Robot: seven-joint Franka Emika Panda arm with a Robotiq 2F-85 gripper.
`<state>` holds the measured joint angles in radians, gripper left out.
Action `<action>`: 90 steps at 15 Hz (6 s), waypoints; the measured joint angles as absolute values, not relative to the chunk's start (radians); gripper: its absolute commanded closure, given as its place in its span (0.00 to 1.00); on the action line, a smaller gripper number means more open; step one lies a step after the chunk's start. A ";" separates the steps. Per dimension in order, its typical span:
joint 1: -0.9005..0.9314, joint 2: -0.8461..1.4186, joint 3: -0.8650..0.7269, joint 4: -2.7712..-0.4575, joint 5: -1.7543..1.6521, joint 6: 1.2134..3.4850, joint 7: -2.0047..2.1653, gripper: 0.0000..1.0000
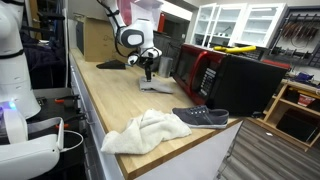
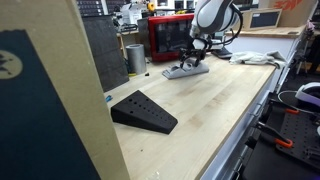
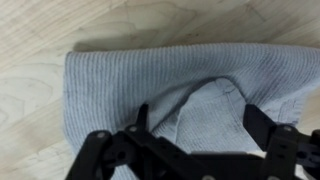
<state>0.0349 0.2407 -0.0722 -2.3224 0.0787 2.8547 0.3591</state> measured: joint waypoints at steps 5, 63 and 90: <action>0.037 0.262 -0.077 -2.323 0.087 2.889 0.361 0.73; -0.024 -0.054 -0.123 -2.539 -0.140 2.693 0.201 0.00; -0.041 0.179 -0.077 -2.382 -0.117 2.688 -0.009 0.97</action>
